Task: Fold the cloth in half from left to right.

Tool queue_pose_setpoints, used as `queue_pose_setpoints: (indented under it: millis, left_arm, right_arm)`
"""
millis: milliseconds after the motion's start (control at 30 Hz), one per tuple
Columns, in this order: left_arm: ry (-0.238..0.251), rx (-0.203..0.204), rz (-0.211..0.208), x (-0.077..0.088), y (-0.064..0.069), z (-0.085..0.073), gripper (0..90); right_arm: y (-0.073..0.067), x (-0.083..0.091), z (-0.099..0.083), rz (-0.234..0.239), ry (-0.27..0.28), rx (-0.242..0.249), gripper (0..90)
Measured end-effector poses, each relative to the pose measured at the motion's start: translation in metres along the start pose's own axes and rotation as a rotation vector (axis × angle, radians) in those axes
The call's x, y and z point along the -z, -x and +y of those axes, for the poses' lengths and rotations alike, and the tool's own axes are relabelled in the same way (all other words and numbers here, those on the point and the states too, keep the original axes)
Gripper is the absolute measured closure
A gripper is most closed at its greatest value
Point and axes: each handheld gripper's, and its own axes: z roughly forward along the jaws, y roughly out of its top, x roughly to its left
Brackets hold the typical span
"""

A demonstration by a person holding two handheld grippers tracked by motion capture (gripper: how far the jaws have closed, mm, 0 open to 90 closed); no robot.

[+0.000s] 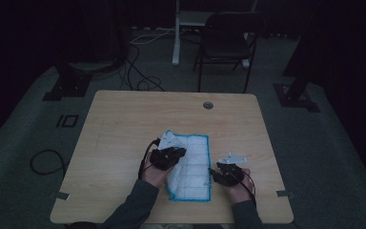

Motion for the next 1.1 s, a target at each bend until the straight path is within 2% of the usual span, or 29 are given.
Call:
queue_pose_setpoints:
  millis: [300, 700, 1100]
  left_arm:
    - [-0.013, 0.006, -0.023, -0.015, 0.004, 0.0, 87.6]
    - [-0.038, -0.014, -0.046, -0.03, 0.009, 0.003, 87.5]
    - [-0.073, -0.014, -0.069, -0.055, 0.017, 0.002, 87.5]
  right_arm:
    - [0.001, 0.0, -0.001, -0.008, -0.004, -0.008, 54.2]
    - [0.003, 0.0, -0.001, -0.01, 0.001, -0.007, 54.1]
    - [0.003, 0.0, -0.001, -0.016, -0.001, -0.012, 54.2]
